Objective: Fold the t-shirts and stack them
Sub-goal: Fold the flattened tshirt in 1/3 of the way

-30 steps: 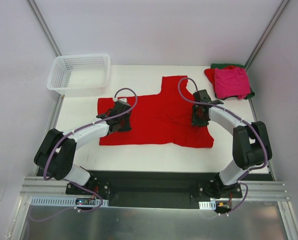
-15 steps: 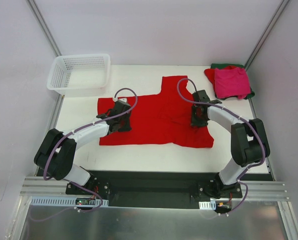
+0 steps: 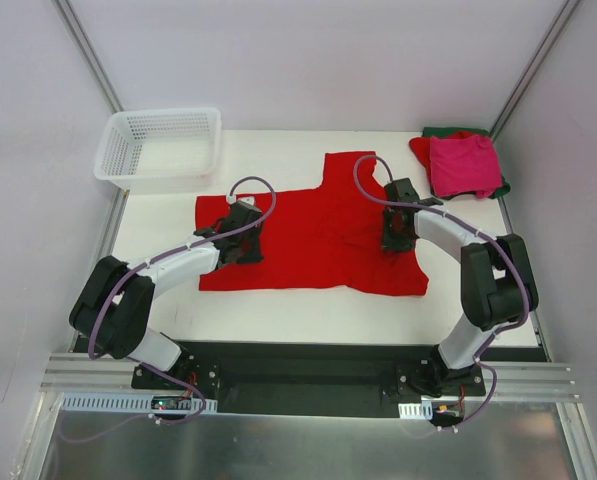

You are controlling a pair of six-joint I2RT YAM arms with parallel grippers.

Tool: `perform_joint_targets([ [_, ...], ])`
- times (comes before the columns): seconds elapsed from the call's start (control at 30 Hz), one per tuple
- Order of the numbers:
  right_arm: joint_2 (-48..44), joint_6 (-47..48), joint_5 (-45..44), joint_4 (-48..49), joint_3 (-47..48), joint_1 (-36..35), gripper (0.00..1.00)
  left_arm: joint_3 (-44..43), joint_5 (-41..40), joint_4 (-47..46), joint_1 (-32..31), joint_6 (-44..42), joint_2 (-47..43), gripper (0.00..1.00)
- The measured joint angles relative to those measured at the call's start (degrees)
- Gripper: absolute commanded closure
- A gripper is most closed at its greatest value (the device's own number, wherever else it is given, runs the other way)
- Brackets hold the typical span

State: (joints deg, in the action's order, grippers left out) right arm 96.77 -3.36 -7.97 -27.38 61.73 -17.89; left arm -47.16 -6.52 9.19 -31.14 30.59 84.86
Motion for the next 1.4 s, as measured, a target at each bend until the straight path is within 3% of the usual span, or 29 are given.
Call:
perform_joint_targets([
  [0.17, 0.39, 0.15, 0.33, 0.11, 0.0, 0.04, 0.83, 0.0, 0.0, 0.0, 0.0, -0.04, 0.11, 0.85],
  [0.57, 0.42, 0.55, 0.46, 0.13, 0.02, 0.07, 0.98, 0.0, 0.0, 0.0, 0.0, -0.09, 0.37, 0.85],
  [1.4, -1.57, 0.85, 0.48, -3.34, 6.49, 0.07, 0.99, 0.0, 0.0, 0.0, 0.0, -0.11, 0.37, 0.86],
])
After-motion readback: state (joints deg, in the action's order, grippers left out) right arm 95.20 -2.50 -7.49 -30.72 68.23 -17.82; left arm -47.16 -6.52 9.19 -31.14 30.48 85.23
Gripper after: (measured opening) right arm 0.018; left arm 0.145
